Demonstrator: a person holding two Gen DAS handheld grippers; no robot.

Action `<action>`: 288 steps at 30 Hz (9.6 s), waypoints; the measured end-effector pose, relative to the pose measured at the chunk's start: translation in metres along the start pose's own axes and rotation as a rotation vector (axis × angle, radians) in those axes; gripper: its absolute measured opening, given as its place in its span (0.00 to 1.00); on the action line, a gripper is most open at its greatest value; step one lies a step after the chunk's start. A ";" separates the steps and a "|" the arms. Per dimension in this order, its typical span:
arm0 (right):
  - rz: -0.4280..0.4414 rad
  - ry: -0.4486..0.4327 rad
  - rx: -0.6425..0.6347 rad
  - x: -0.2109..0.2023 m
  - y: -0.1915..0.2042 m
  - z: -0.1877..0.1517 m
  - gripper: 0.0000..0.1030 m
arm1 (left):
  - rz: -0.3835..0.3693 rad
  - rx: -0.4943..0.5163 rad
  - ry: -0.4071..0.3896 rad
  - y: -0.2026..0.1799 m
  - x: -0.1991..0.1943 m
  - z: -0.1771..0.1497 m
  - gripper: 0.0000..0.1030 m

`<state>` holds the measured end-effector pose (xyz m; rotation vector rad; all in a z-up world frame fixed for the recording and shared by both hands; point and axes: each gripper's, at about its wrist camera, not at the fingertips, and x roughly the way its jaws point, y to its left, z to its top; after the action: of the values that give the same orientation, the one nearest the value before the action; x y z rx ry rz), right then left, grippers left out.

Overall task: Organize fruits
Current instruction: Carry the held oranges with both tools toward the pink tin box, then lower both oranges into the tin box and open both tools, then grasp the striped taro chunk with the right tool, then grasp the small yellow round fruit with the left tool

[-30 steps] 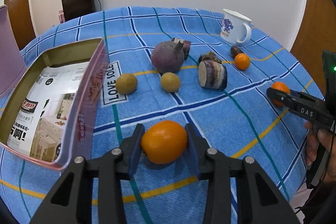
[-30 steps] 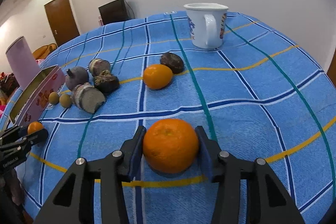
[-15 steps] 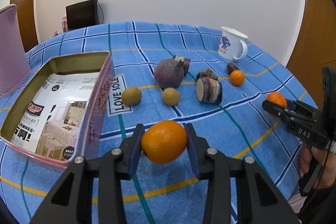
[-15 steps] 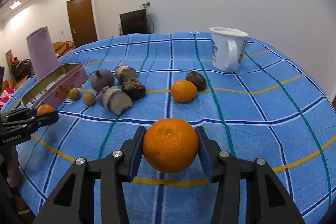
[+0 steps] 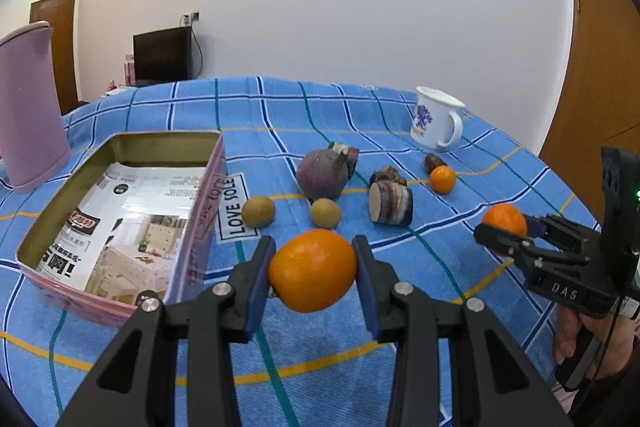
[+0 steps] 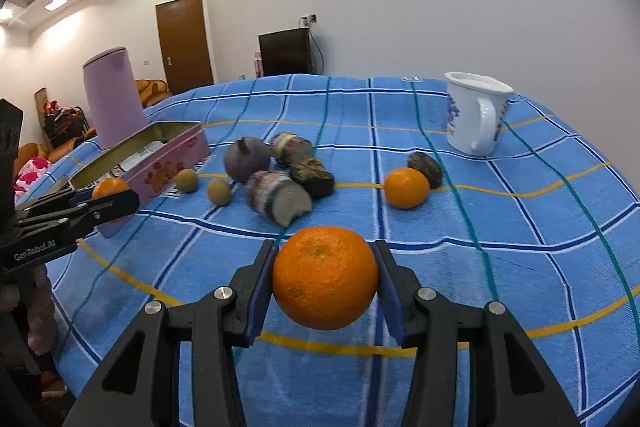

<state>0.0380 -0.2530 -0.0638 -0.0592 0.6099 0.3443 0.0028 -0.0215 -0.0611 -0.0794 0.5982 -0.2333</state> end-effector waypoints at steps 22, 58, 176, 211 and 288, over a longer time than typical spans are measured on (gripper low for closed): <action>0.084 -0.087 -0.041 -0.018 0.034 0.003 0.48 | 0.060 0.051 -0.111 -0.013 -0.019 -0.004 0.39; 0.098 -0.197 -0.044 -0.039 0.039 0.012 0.48 | 0.116 0.131 -0.262 -0.033 -0.046 0.004 0.39; 0.353 0.030 -0.254 0.130 0.198 0.091 0.48 | 0.375 -0.042 0.093 0.151 0.031 0.039 0.40; -0.058 0.100 0.069 0.074 0.032 0.051 0.71 | 0.237 0.048 -0.027 0.032 0.017 0.031 0.97; 0.039 0.039 0.114 0.060 0.007 0.044 0.40 | 0.065 0.089 0.078 -0.026 0.077 0.043 0.28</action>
<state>0.1058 -0.2216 -0.0610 0.0558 0.6690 0.3461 0.0837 -0.0650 -0.0643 0.0352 0.6663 -0.2000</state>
